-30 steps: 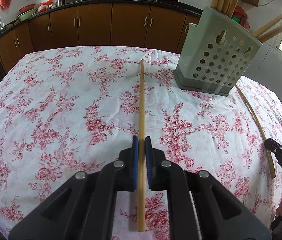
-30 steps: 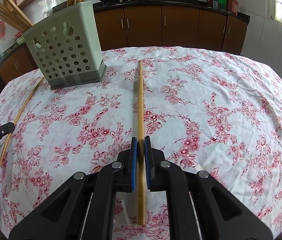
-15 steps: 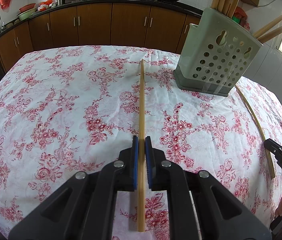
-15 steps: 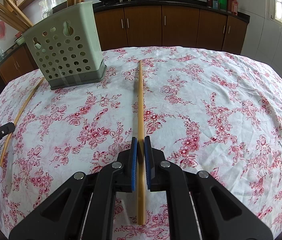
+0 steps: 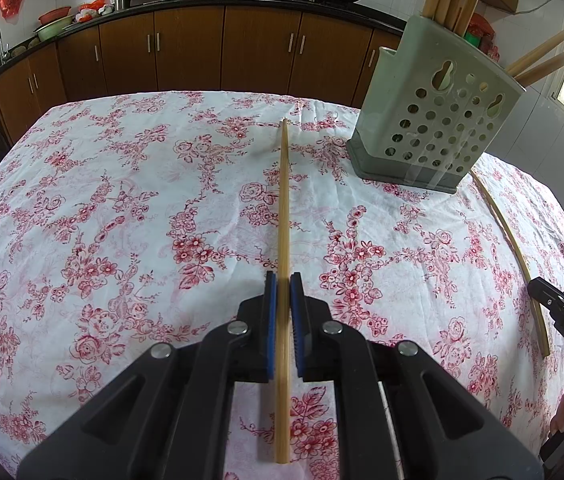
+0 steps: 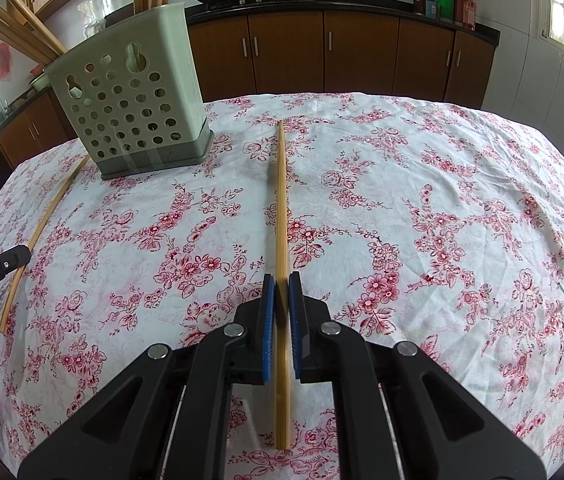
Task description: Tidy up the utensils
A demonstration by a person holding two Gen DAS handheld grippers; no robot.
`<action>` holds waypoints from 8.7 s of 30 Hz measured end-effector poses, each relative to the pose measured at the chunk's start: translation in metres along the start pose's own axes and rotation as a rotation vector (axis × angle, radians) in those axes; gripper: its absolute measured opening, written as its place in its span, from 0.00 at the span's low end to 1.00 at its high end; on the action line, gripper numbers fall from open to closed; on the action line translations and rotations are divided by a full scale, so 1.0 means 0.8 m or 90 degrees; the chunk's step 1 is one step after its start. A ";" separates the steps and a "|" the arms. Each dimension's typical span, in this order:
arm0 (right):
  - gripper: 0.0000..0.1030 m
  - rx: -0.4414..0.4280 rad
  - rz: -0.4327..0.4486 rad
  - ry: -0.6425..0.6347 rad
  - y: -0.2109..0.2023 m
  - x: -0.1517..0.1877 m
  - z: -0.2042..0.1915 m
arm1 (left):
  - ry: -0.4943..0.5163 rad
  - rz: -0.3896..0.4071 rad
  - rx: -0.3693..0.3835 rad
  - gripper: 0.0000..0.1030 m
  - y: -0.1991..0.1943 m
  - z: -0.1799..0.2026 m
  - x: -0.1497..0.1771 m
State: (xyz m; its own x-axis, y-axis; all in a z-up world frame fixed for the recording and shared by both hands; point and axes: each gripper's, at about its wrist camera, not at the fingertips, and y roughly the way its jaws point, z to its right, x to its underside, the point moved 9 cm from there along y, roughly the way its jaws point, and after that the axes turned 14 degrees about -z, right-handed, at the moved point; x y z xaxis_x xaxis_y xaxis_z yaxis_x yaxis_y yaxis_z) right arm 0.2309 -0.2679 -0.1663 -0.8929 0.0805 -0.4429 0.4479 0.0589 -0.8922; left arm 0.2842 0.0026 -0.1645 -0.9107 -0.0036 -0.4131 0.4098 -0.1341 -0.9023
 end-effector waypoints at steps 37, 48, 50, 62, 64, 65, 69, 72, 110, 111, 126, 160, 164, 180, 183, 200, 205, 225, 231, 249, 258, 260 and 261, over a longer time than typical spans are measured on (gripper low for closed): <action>0.08 -0.016 0.000 0.005 -0.004 0.011 0.003 | 0.041 -0.007 -0.046 0.11 -0.008 -0.002 0.018; 0.08 -0.022 0.091 0.016 -0.071 -0.016 0.011 | 0.079 0.068 -0.050 0.08 -0.074 0.013 -0.005; 0.08 -0.022 0.123 0.015 -0.096 -0.027 0.011 | 0.081 0.107 -0.041 0.08 -0.105 0.020 -0.019; 0.08 -0.060 0.246 0.003 -0.200 -0.077 0.003 | 0.095 0.213 0.010 0.08 -0.214 0.047 -0.070; 0.08 -0.075 0.265 -0.002 -0.215 -0.085 -0.002 | 0.105 0.226 0.020 0.08 -0.229 0.056 -0.075; 0.08 -0.085 0.275 -0.005 -0.224 -0.089 -0.006 | 0.109 0.232 0.024 0.08 -0.233 0.058 -0.076; 0.08 -0.127 0.322 -0.018 -0.263 -0.107 -0.028 | 0.128 0.264 0.048 0.08 -0.262 0.083 -0.083; 0.08 -0.148 0.371 -0.027 -0.292 -0.124 -0.046 | 0.136 0.302 0.065 0.08 -0.288 0.106 -0.096; 0.97 -0.111 0.444 -0.018 -0.313 -0.120 -0.043 | 0.082 0.458 0.028 0.95 -0.344 0.088 -0.113; 0.98 -0.093 0.439 -0.015 -0.312 -0.105 -0.041 | 0.080 0.457 0.013 0.96 -0.345 0.082 -0.100; 0.98 -0.018 0.278 -0.027 -0.220 0.033 -0.063 | 0.102 0.368 -0.096 0.96 -0.276 0.044 0.073; 0.98 0.000 0.284 -0.009 -0.215 0.104 -0.057 | 0.073 0.321 -0.072 0.96 -0.252 0.047 0.131; 0.98 0.001 0.284 -0.009 -0.215 0.105 -0.058 | 0.074 0.320 -0.072 0.96 -0.252 0.049 0.132; 0.98 -0.001 0.281 -0.007 -0.214 0.105 -0.057 | 0.071 0.318 -0.067 0.96 -0.249 0.050 0.132; 0.98 -0.001 0.280 -0.006 -0.213 0.105 -0.058 | 0.072 0.318 -0.066 0.96 -0.249 0.051 0.131; 0.98 0.000 0.279 -0.004 -0.212 0.105 -0.060 | 0.072 0.317 -0.065 0.96 -0.249 0.051 0.131; 0.98 0.000 0.279 -0.004 -0.212 0.105 -0.060 | 0.072 0.316 -0.064 0.96 -0.249 0.051 0.130; 0.98 0.001 0.279 -0.005 -0.211 0.105 -0.062 | 0.066 0.313 -0.062 0.96 -0.245 0.049 0.129; 0.98 0.001 0.279 -0.005 -0.212 0.105 -0.063 | 0.066 0.313 -0.062 0.96 -0.245 0.049 0.129; 0.98 0.000 0.278 -0.005 -0.212 0.105 -0.062 | 0.063 0.310 -0.063 0.96 -0.243 0.049 0.130; 0.98 0.000 0.277 -0.007 -0.211 0.105 -0.061 | 0.063 0.310 -0.062 0.96 -0.243 0.049 0.130; 0.98 -0.001 0.277 -0.006 -0.211 0.105 -0.060 | 0.063 0.309 -0.062 0.96 -0.243 0.049 0.130; 0.98 -0.001 0.277 -0.006 -0.211 0.105 -0.060 | 0.063 0.309 -0.062 0.96 -0.243 0.049 0.130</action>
State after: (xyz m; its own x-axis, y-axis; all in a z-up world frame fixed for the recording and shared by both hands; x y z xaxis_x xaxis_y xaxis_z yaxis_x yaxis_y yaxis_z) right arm 0.0824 -0.2231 -0.0486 -0.6211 0.0886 -0.7787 0.7828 0.0226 -0.6218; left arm 0.1078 -0.0108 -0.0272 -0.6059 0.0523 -0.7938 0.7925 -0.0466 -0.6080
